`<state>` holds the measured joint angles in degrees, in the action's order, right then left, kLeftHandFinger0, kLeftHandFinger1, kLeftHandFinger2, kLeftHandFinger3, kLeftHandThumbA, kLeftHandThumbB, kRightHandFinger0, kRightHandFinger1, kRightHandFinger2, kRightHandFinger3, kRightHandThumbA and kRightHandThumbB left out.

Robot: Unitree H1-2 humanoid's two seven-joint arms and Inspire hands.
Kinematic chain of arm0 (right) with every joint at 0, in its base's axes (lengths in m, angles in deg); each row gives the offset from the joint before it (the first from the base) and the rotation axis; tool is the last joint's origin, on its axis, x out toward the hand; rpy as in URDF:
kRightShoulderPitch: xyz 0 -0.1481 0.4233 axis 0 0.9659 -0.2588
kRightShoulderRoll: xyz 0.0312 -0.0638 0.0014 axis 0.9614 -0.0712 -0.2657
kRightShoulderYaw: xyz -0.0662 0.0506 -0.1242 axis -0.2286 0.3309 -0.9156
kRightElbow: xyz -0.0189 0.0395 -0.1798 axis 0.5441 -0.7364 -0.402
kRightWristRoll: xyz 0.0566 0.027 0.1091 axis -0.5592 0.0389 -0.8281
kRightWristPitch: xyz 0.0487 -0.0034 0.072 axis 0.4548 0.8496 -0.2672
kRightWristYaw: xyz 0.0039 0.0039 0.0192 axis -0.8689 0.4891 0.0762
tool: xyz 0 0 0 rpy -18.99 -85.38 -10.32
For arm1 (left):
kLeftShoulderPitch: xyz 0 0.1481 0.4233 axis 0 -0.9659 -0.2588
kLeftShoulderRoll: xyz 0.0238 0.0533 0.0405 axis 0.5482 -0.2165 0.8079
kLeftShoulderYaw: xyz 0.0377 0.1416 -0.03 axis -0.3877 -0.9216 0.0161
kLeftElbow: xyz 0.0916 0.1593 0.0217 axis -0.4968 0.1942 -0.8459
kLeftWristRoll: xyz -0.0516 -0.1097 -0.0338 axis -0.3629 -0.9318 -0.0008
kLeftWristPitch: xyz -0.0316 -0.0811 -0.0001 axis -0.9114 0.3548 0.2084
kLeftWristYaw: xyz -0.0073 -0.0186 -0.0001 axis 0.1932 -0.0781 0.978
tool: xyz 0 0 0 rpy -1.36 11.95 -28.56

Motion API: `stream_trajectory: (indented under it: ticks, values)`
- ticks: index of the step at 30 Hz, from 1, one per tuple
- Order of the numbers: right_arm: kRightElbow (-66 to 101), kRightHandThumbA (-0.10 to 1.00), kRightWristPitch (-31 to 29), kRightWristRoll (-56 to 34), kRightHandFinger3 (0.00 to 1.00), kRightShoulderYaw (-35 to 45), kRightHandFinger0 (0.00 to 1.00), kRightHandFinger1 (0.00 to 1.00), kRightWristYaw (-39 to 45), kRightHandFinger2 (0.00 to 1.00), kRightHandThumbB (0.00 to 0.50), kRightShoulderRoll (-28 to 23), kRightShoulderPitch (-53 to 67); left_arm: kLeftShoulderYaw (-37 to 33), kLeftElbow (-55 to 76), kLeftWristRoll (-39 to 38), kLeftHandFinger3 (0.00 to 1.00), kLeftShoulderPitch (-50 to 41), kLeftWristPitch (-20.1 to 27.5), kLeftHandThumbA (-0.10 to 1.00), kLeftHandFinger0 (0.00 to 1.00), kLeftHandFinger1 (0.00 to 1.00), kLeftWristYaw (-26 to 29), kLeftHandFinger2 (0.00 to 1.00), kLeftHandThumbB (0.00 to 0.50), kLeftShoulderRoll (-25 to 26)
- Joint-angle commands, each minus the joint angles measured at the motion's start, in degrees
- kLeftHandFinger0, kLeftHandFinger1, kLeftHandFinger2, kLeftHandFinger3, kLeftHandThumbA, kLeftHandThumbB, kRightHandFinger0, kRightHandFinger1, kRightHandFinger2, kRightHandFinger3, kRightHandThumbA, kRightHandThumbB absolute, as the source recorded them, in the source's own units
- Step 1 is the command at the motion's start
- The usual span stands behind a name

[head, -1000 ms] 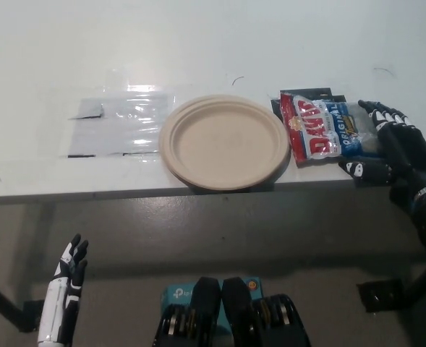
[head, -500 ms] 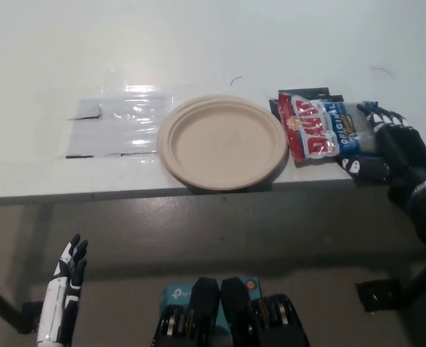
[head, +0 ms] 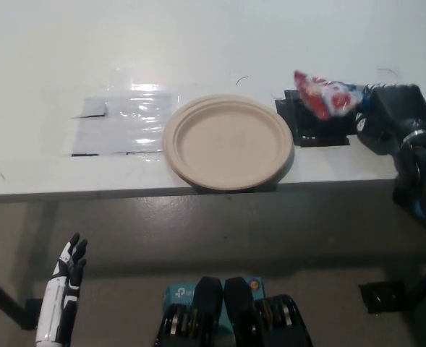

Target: The robot picks up a small bag of sunflower seeds on the right hand side and take it to the empty plate on the left hand side then pours some sunflower seeds on to the plate.

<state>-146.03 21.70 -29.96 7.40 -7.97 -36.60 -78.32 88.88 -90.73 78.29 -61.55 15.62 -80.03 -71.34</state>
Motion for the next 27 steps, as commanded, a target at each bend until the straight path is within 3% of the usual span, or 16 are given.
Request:
stream_trajectory:
  ticks: [1,3,5,6,8,10,11,13,19,23,24,27]
  values:
    - [-0.9,-0.1,-0.7,-0.2,0.15,-0.6,0.0,0.0,-3.3,0.01,0.282,0.0,-0.8,0.0,1.8,-1.2,1.0,0.4,1.6,1.0,1.0,1.0,-0.7,1.0,0.0,0.9]
    - [-0.7,-0.1,-2.3,-0.9,0.07,-0.3,0.0,0.0,-5.4,0.0,0.244,0.4,0.2,0.0,1.7,-1.4,1.0,-0.2,1.9,1.0,1.0,1.0,-0.7,1.0,0.01,0.9]
    - [-0.7,-0.1,-2.7,-1.8,0.19,0.5,0.0,0.02,-5.7,0.26,0.224,0.8,0.8,0.0,1.8,-1.6,1.0,-0.5,1.8,1.0,1.0,1.0,-0.8,1.0,0.009,0.9]
    - [-0.7,-0.1,-3.2,-2.4,0.45,1.0,0.0,0.13,-5.6,0.63,0.207,1.2,0.9,0.1,1.9,-1.9,1.0,-0.6,1.6,1.0,1.0,1.0,-0.7,1.0,0.014,0.8]
    - [-0.6,-0.1,-4.3,-3.3,0.76,1.9,0.0,0.23,-6.8,0.77,0.21,1.6,1.2,0.1,2.0,-2.1,1.0,-0.8,1.6,1.0,1.0,1.0,-0.7,1.0,0.0,0.8]
    - [-0.5,-0.1,-5.0,-4.3,0.92,3.2,0.0,0.23,-7.2,0.79,0.196,1.8,1.4,0.0,1.8,-1.5,1.0,-0.7,1.9,1.0,1.0,1.0,-0.5,1.0,0.0,1.0]
    - [-0.5,-0.1,-5.4,-4.7,0.93,3.7,0.0,0.24,-7.7,0.77,0.198,2.0,1.5,0.0,1.8,-1.6,1.0,-0.6,2.0,1.0,1.0,1.0,-0.5,1.0,0.0,1.0]
    - [-0.3,-0.1,-7.5,-6.3,0.89,5.7,0.0,0.15,-9.9,0.67,0.165,2.3,1.9,0.1,1.6,-0.8,1.0,-0.5,2.1,1.0,1.0,1.0,-0.1,1.0,0.0,1.1]
    - [-0.2,-0.1,-10.4,-7.1,0.79,7.7,0.0,0.15,-12.9,0.68,0.134,2.6,2.8,0.2,1.8,-1.4,1.0,-1.0,1.5,1.0,1.0,1.0,-0.2,1.0,0.015,0.8]
    - [0.2,-0.1,-12.6,-8.1,0.67,8.8,0.0,0.08,-14.0,0.61,0.121,2.6,2.6,0.2,1.6,-1.1,1.0,-0.6,1.9,1.0,1.0,1.0,-0.1,1.0,0.0,0.9]
    - [0.3,-0.1,-13.3,-7.9,0.64,8.7,0.0,0.06,-14.8,0.61,0.11,2.7,2.5,0.1,1.5,-1.4,1.0,-0.6,2.3,1.0,1.0,1.0,-0.3,1.0,0.0,1.0]
    - [0.5,-0.1,-15.4,-8.2,0.64,8.9,0.0,0.1,-16.0,0.74,0.08,3.0,2.3,0.3,1.4,-1.0,1.0,-0.8,1.8,1.0,1.0,1.0,0.1,1.0,0.009,0.8]
